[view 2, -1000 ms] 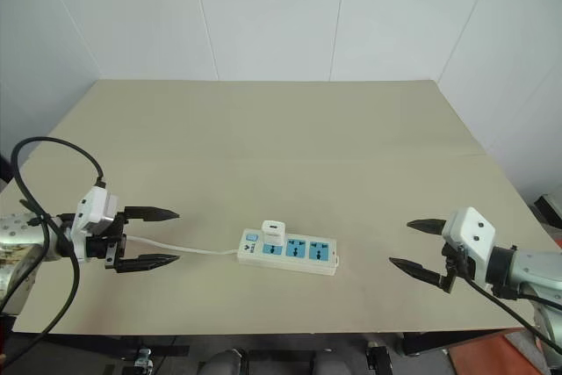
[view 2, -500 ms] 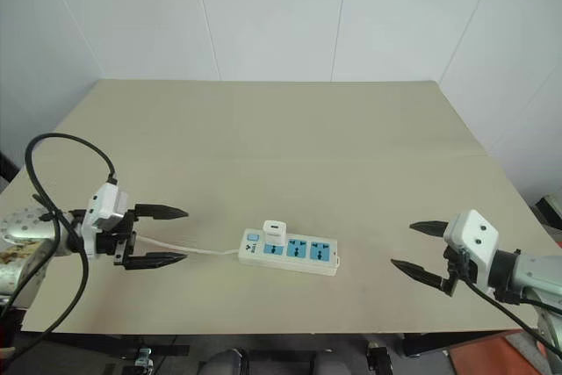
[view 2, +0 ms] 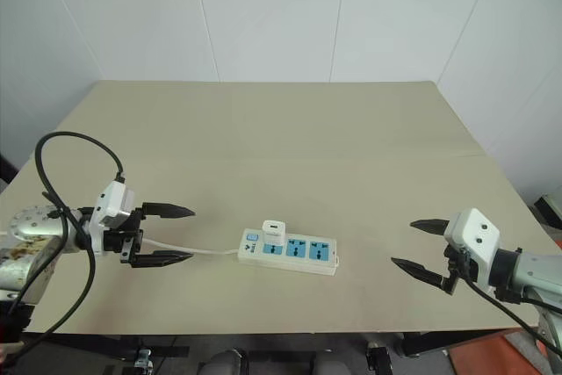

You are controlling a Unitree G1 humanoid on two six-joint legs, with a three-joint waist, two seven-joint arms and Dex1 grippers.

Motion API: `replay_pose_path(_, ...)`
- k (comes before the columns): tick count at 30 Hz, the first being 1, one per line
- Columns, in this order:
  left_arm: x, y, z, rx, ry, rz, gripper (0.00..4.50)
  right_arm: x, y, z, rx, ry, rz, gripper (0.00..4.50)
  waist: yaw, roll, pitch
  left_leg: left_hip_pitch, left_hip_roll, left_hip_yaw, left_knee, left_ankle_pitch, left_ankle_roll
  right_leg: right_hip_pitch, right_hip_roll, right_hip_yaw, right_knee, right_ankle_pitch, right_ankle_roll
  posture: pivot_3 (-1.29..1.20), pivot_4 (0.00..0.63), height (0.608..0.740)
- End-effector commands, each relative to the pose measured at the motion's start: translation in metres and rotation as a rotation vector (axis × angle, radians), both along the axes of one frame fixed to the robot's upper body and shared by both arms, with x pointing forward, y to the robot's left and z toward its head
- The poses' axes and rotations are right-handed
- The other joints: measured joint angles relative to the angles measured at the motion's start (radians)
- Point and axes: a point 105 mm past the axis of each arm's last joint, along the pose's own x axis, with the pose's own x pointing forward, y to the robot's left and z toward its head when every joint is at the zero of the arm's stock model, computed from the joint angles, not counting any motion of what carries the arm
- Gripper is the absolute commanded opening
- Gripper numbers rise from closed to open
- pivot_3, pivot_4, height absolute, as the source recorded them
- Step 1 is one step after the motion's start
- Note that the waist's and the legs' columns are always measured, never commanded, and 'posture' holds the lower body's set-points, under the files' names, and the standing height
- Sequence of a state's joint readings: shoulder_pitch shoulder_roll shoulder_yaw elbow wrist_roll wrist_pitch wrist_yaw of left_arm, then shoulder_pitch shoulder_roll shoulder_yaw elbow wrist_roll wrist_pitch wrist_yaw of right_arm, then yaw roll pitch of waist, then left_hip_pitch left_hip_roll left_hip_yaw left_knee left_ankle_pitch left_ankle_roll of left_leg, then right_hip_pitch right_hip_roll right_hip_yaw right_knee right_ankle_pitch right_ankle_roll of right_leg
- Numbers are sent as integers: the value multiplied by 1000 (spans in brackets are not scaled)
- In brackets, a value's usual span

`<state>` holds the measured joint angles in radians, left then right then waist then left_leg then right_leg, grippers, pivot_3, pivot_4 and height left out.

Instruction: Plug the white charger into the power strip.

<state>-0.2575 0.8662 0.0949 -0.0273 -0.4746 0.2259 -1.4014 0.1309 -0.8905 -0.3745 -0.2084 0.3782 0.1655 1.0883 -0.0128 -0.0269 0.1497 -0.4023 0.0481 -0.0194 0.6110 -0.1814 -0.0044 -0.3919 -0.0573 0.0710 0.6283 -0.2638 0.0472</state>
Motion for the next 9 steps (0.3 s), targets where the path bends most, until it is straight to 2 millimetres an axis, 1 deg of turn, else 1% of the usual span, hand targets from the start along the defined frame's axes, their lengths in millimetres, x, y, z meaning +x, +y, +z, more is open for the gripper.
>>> replay_pose_path(1, -1, -10, 6, -17, -17, -45, 4483, 2, 5, 17, -14, -67, 14, 4500, 0, 0, 0, 0, 0, 0, 0, 0, 0, 0, 0, 0, 0, 0, 0, 0, 150, 740)
replay_pose_path(5, 0, -13, 7, -12, -8, -70, 4483, -1, 10, 17, -10, -79, 18, 4500, 1, 0, 0, 2, 0, 0, 0, 0, 0, 2, 0, 0, 1, 0, 0, 0, 150, 740)
replay_pose_path(9, 1, -10, 7, -3, 3, -82, 4483, -6, 17, 17, -14, -92, 24, 4500, 1, 0, 0, 2, 0, 0, 1, 0, 0, 2, 0, 0, 1, 0, 0, 0, 150, 740)
